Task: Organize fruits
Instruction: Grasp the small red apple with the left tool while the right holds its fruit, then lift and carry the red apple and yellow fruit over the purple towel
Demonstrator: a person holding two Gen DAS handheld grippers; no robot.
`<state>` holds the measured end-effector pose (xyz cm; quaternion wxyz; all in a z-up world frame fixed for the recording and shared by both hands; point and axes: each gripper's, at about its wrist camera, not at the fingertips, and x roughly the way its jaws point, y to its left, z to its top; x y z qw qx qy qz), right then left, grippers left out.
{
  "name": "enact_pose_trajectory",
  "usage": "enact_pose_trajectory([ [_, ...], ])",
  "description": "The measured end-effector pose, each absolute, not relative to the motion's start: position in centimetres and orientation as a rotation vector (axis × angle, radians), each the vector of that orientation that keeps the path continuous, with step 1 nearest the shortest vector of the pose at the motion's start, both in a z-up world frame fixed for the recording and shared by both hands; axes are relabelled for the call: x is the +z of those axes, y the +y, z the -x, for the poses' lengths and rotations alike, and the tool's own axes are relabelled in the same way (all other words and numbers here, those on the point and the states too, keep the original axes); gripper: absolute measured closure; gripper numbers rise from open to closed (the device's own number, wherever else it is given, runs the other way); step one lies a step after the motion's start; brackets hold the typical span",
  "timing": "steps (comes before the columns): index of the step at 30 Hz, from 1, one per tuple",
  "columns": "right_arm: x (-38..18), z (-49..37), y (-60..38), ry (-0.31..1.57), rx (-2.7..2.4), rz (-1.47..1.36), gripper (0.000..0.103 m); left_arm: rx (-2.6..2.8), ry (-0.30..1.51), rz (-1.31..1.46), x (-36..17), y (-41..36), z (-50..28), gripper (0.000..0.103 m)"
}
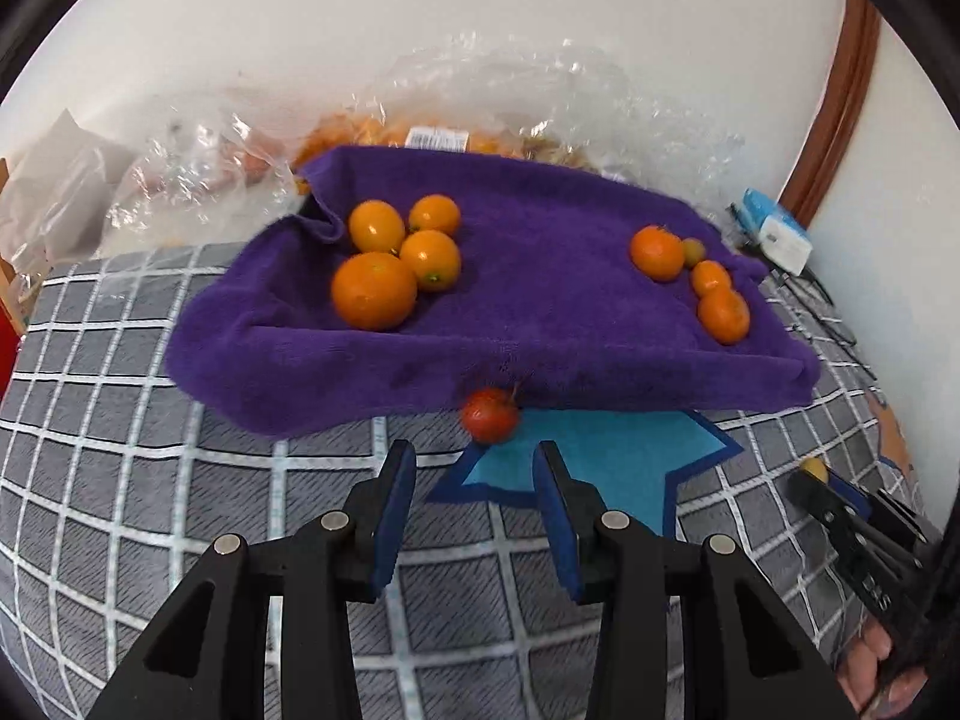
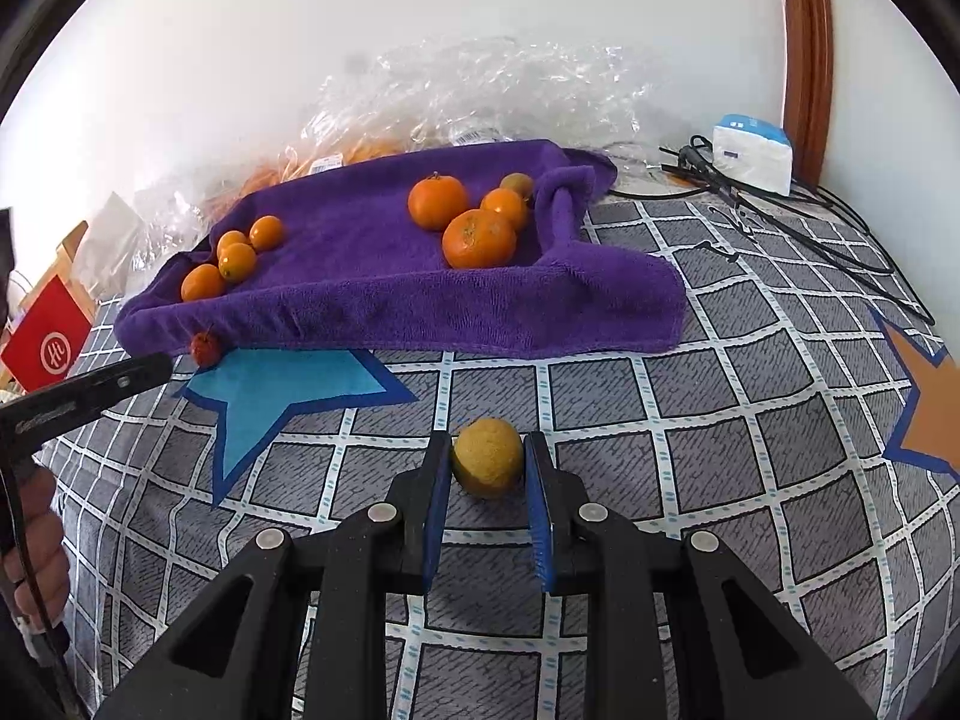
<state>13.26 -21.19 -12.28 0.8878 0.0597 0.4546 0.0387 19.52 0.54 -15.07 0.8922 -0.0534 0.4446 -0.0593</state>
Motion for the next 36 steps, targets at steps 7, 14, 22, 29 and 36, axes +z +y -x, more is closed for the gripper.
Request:
enact_pose_trajectory([
  [7, -12.5, -13.5, -21.2, 0.958, 0.096, -0.117, 0.079, -0.129, 0.918, 0.103, -15.6, -0.7, -21.0, 0.067],
  [14, -12.6, -13.5, -21.1, 0.963, 0.113, -0.114, 0.079, -0.097, 0.894, 0.103, -16.7, -0.7, -21.5, 0.08],
  [22, -12.5, -13.3, -20.8, 0.951, 0.149, -0.107, 0.079, -0.16, 0.871, 0.196, -16.5, 0.7, -20.8, 0.08],
  [29, -12.3, -13.1, -21.6, 0.928, 0.148, -0.155, 0.079, -0.179, 0.79, 0.223, -15.3, 1.0, -19.4, 0.08],
  [36, -12.2, -13.0, -21.7, 0.917, 0.143, -0.166, 0.079, -0.168, 0.692, 0.239, -13.7, 2.0, -18.3, 0.08],
])
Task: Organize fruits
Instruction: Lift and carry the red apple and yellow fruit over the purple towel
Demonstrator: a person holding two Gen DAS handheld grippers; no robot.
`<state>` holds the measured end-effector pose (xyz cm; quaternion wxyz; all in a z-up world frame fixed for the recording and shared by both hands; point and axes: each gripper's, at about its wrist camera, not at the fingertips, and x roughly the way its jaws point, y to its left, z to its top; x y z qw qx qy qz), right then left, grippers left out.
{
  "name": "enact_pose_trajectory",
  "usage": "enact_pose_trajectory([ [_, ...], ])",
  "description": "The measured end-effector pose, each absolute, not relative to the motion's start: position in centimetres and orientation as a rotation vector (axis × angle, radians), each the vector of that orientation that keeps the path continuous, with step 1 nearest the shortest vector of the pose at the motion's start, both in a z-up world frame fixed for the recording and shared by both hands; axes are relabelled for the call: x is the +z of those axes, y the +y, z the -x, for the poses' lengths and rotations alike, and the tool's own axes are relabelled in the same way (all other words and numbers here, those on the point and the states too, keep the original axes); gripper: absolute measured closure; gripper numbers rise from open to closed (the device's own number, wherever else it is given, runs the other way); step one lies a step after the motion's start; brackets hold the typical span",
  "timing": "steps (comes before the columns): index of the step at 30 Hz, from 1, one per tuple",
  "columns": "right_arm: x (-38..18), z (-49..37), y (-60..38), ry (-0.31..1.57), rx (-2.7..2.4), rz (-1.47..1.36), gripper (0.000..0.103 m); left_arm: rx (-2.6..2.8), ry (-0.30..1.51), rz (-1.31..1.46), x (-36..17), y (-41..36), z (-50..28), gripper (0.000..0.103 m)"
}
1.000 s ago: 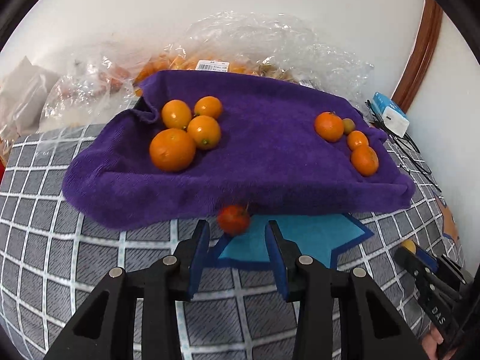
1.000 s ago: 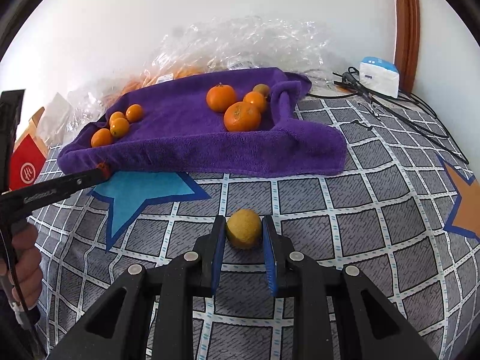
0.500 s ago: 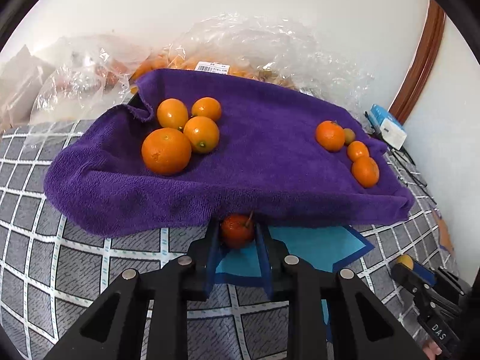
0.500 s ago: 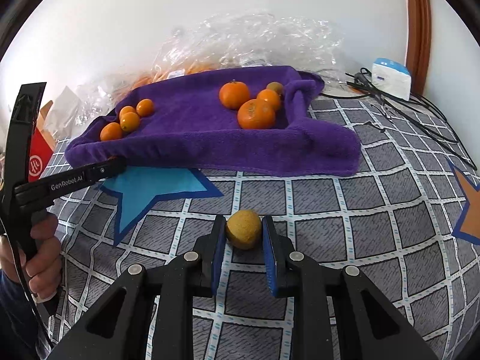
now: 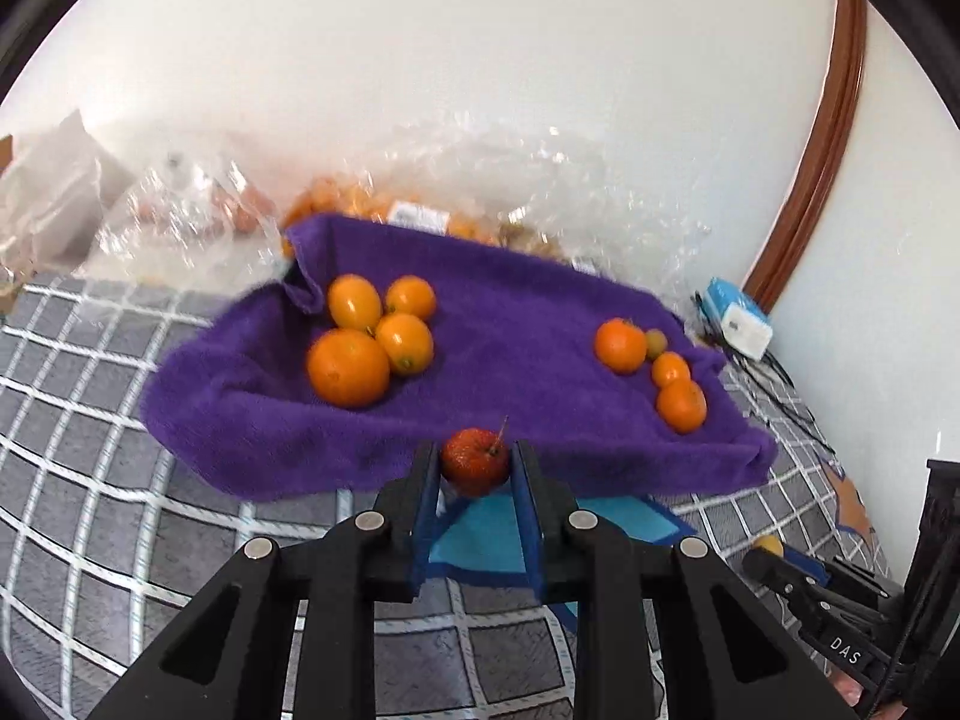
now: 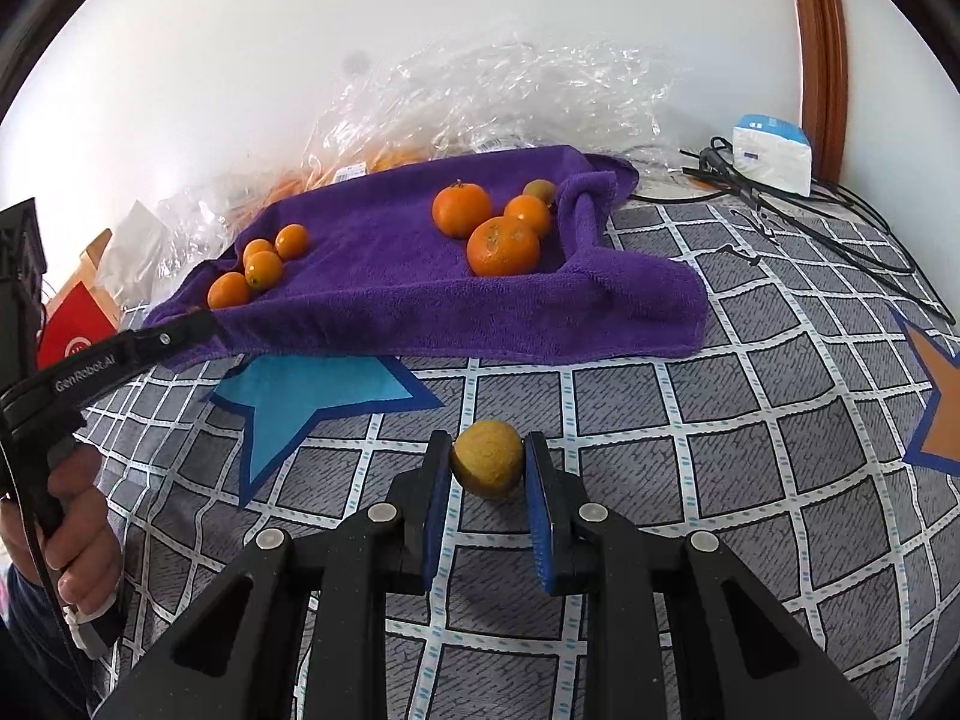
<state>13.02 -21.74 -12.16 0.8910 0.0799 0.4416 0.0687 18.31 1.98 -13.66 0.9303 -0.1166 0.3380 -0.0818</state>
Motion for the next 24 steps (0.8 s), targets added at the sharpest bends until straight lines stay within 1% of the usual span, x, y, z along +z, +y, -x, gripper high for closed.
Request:
enact_pose_trajectory([
  [8, -11.8, -12.9, -22.1, 0.913, 0.134, -0.183, 0.079, -0.143, 0.638, 0.307, -12.6, 4.1, -18.1, 0.08],
  [14, -8.6, -13.5, -21.6, 0.85, 0.172, -0.178, 0.079, -0.1, 0.597, 0.316, -11.5, 5.1, -18.0, 0.08],
  [19, -5.6, -16.6, -20.9, 0.794, 0.18, -0.149, 0.079, -0.079, 0.6, 0.309, -10.0, 6.0, -18.9, 0.08],
  [24, -5.6, -20.5, -20.3, 0.782, 0.209, -0.146, 0.079, -0.055, 0.582, 0.273, -8.0, 6.5, -20.4, 0.08],
])
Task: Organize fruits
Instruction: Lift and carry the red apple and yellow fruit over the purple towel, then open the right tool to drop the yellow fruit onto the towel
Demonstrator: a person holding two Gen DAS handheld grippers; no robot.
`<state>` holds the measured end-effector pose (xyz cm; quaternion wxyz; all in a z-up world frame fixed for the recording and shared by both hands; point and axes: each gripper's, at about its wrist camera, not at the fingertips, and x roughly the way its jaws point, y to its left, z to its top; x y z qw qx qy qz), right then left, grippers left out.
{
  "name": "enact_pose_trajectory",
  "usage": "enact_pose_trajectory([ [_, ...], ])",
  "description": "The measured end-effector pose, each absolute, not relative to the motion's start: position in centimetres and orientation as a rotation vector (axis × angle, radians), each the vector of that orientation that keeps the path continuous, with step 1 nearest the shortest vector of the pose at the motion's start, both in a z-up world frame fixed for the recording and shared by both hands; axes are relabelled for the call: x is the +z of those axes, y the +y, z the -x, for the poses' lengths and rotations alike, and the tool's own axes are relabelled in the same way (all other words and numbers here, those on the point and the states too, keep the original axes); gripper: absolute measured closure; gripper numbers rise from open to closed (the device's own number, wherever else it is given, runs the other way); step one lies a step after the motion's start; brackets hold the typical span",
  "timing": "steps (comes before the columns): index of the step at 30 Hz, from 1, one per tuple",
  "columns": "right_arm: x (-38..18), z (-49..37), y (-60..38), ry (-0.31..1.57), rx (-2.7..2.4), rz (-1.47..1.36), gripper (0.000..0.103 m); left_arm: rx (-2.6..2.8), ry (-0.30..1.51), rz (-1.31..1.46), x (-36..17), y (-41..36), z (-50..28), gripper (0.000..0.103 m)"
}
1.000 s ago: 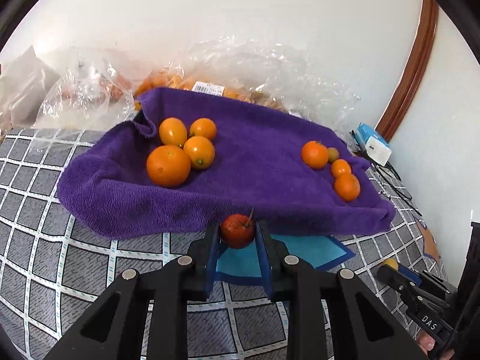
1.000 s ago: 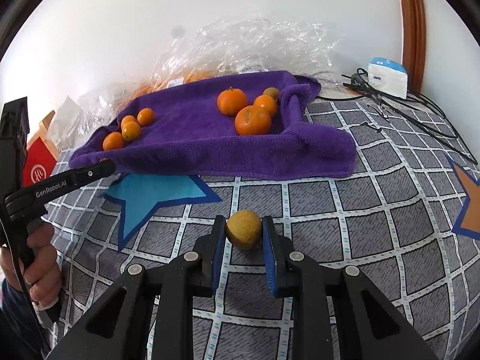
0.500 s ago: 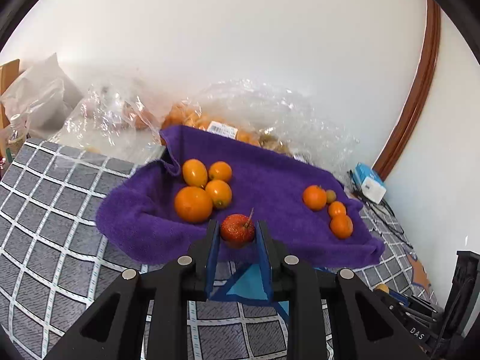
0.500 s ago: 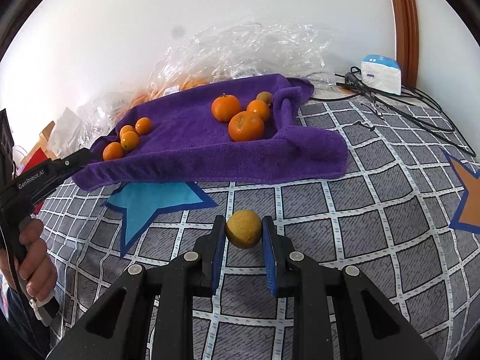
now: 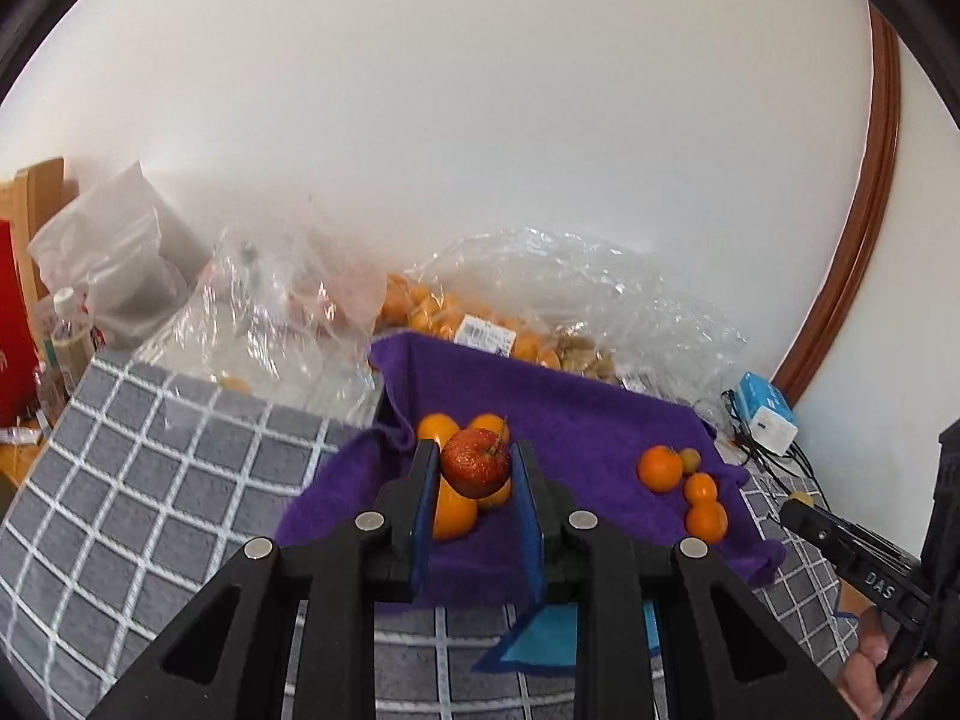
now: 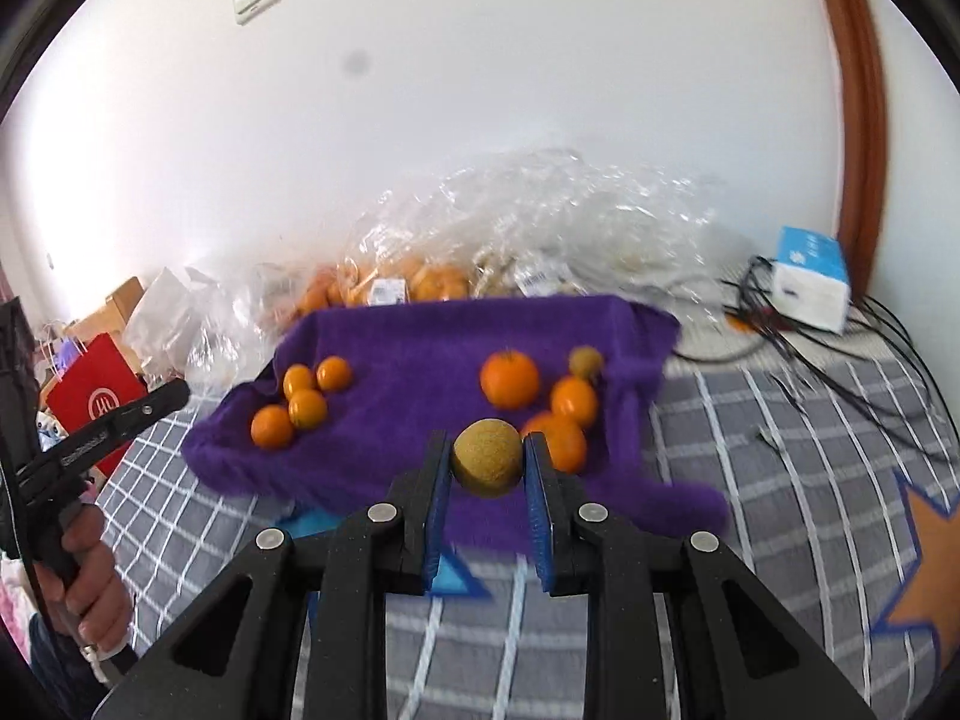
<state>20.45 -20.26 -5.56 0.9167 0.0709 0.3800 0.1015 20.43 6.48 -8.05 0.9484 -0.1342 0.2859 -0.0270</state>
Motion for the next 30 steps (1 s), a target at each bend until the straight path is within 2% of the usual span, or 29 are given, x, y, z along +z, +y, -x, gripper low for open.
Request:
enact_pose_trajectory([
  [7, -8.3, -25.3, -18.0, 0.828, 0.228, -0.103, 0.079, -0.052, 0.581, 0.286, -8.8, 6.2, -23.6, 0.08],
  [16, -12.1, -26.7, -16.9, 0.89, 0.225, -0.042, 0.079, -0.063, 0.618, 0.317, -11.4, 7.0, -24.5, 0.08],
  [26, -13.4, -27.3, -16.4, 0.899, 0.214, -0.017, 0.079, -0.07, 0.655, 0.301, -12.1, 6.6, -25.0, 0.08],
  [28, -13.3, -27.2, -16.5, 0.899, 0.212, -0.017, 0.078, -0.079, 0.666, 0.303, -12.2, 6.5, -25.2, 0.08],
  [30, -13.1, -27.0, -16.7, 0.9, 0.217, -0.026, 0.069, -0.093, 0.677, 0.294, -12.4, 6.2, -25.3, 0.08],
])
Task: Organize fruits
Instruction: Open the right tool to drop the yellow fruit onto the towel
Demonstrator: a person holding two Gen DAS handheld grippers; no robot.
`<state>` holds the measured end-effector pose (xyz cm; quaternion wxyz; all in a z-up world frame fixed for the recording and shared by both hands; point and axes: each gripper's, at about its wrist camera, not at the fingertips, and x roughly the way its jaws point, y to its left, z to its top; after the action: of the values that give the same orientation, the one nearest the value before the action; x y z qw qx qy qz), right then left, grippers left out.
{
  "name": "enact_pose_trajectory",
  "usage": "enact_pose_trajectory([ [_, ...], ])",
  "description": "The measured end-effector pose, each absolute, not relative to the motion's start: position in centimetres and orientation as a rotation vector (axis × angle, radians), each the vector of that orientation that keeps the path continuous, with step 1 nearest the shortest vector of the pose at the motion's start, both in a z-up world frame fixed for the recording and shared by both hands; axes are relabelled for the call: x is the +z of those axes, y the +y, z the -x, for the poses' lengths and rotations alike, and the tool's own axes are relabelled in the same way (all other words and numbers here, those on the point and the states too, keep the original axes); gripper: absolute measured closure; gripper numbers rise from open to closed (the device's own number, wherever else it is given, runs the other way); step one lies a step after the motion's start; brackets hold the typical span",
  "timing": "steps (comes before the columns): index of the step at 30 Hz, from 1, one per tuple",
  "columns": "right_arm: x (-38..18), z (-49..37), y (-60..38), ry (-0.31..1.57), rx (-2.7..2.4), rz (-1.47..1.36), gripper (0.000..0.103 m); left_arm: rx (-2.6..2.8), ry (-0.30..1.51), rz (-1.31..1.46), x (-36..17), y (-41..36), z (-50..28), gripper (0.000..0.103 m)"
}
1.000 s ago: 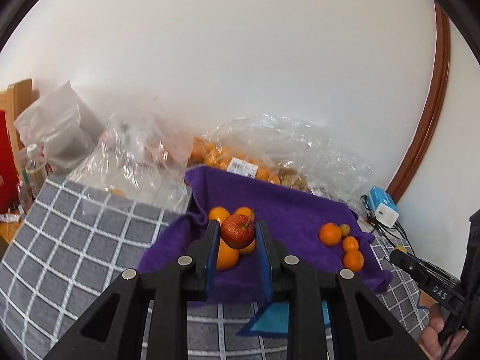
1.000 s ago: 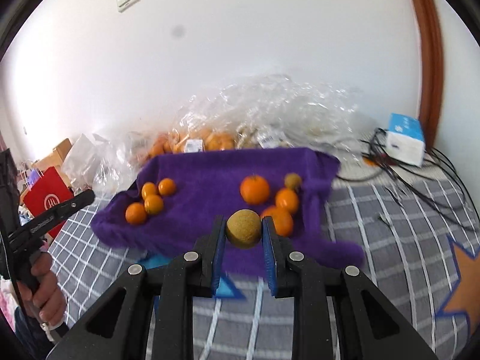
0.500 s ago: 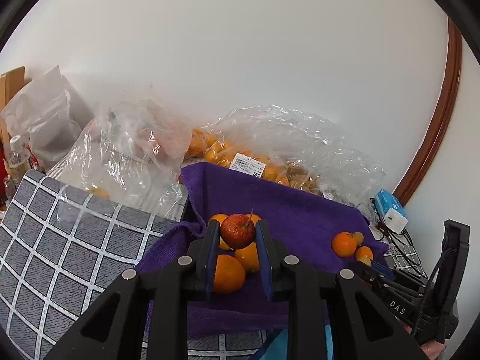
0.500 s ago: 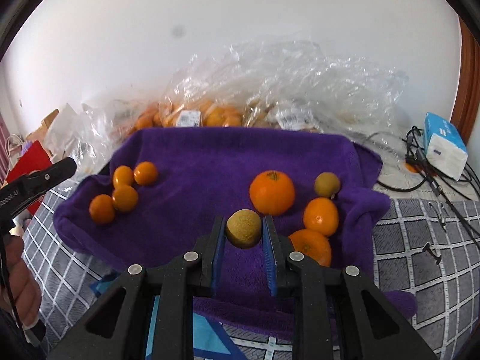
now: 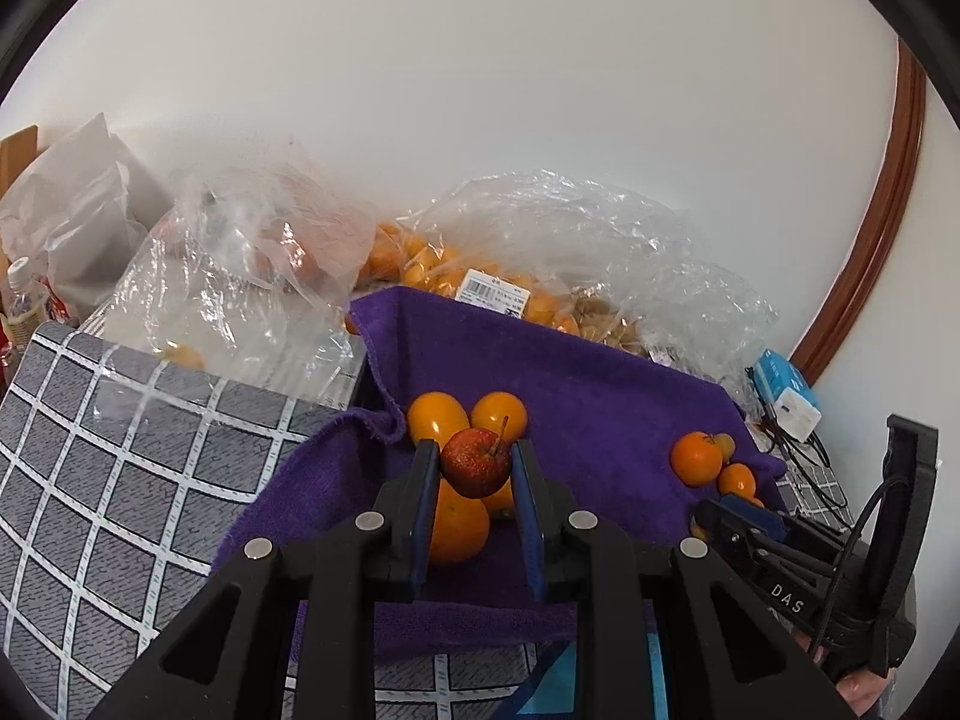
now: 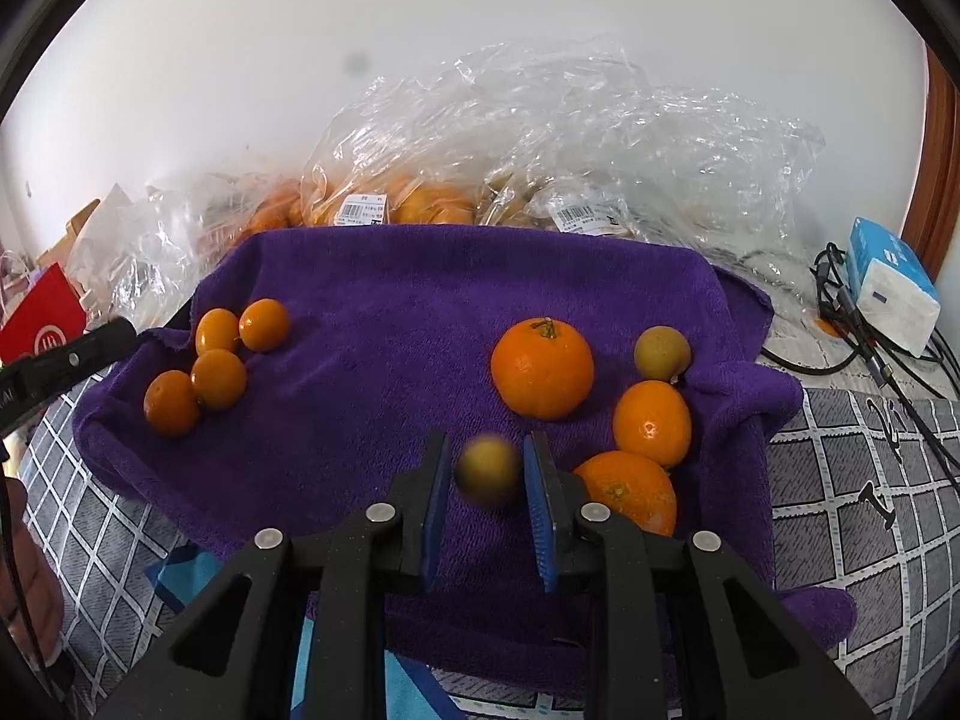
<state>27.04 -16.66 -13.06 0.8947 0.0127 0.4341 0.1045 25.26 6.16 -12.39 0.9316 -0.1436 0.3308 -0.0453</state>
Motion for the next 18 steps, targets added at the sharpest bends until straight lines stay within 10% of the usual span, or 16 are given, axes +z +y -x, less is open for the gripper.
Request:
enact_pose_trajectory([
  [6, -10.3, -24.7, -17.9, 0.806, 0.178, -0.028, 0.05, -0.155, 0.713, 0.269, -13.0, 4.7, -25.3, 0.08],
  [18, -10.3, -25.0, -19.7, 0.822, 0.124, -0.063, 0.049, -0.146, 0.801, 0.16, -14.5, 2.2, -26.1, 0.08],
])
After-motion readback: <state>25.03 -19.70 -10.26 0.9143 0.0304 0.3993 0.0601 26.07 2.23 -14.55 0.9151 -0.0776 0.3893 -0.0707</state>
